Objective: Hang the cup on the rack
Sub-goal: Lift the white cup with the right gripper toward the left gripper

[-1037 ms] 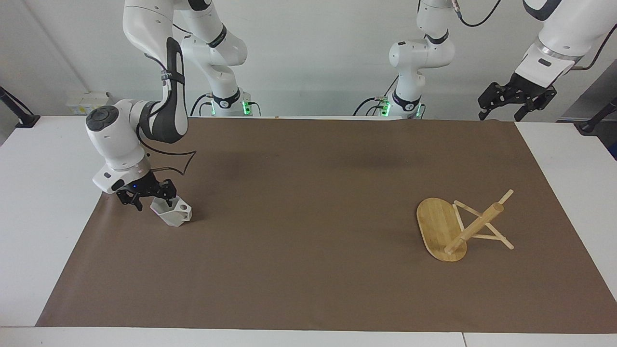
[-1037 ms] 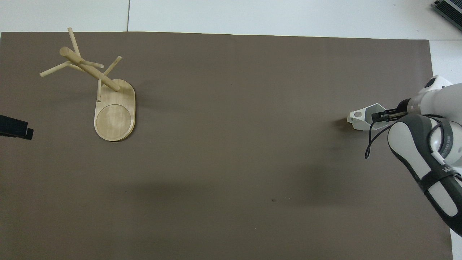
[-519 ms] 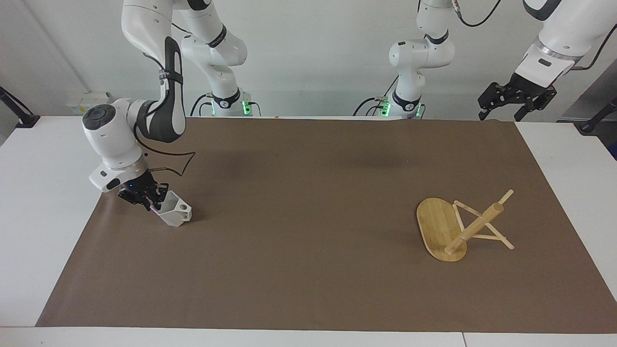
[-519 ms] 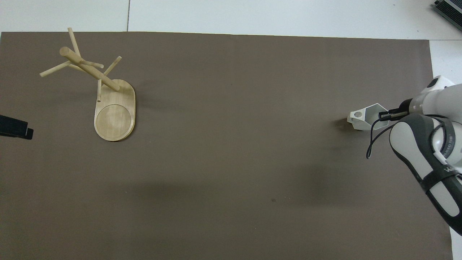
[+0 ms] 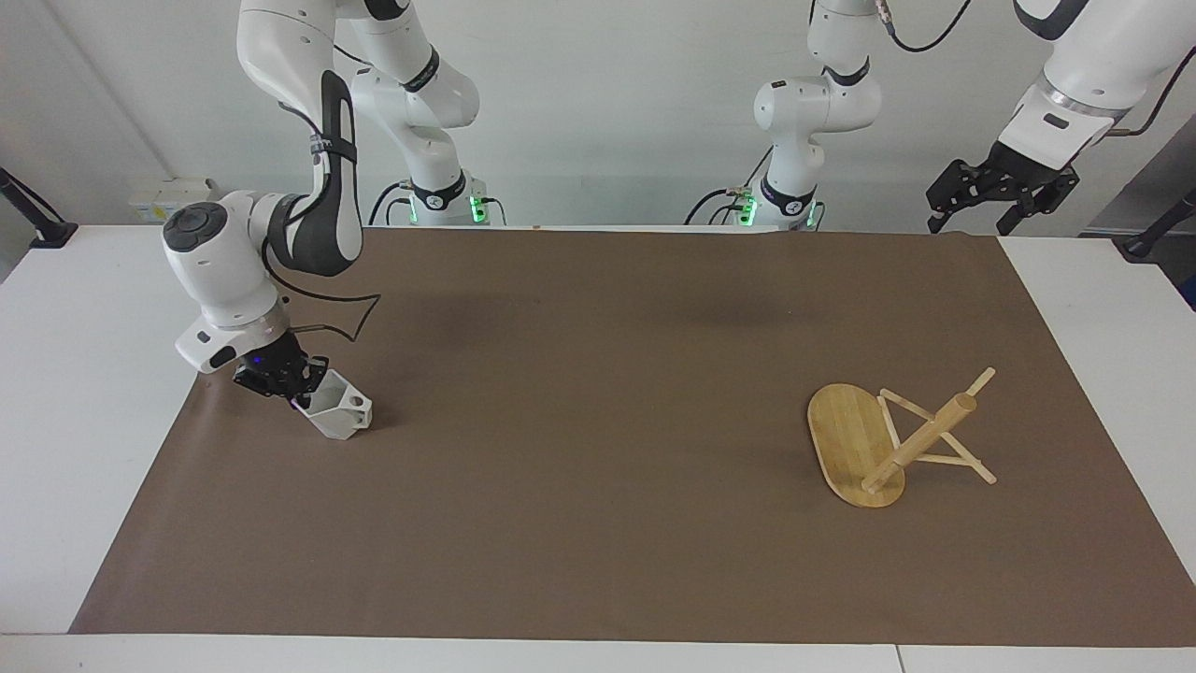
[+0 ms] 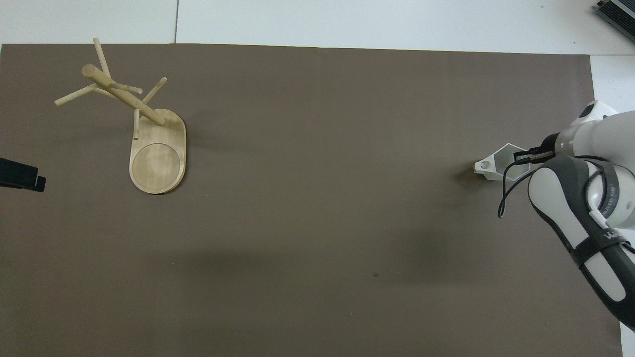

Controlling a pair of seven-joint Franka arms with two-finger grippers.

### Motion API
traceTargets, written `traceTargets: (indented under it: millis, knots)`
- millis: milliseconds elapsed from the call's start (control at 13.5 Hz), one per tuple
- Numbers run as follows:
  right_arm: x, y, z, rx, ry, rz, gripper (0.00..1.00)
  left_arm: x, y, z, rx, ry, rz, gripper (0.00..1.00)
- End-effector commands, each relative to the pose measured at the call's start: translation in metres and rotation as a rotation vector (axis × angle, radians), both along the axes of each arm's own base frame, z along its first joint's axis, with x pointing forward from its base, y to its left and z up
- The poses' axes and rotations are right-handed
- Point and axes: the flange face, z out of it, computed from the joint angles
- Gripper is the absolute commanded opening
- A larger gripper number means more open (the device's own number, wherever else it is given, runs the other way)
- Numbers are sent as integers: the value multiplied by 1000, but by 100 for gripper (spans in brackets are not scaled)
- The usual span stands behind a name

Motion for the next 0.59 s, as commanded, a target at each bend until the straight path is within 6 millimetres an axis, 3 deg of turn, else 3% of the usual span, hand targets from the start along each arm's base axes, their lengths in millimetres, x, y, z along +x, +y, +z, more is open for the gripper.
traceTargets:
  millis: [0, 296, 519]
  knots:
    - [1, 6, 8, 6, 8, -42, 0, -9, 2, 1, 9, 9, 6, 100]
    - [17, 25, 58, 126, 43, -70, 0, -9, -8, 1, 9, 9, -12, 100]
    - [22, 66, 86, 227, 67, -33, 0, -9, -6, 1, 9, 10, -9, 100]
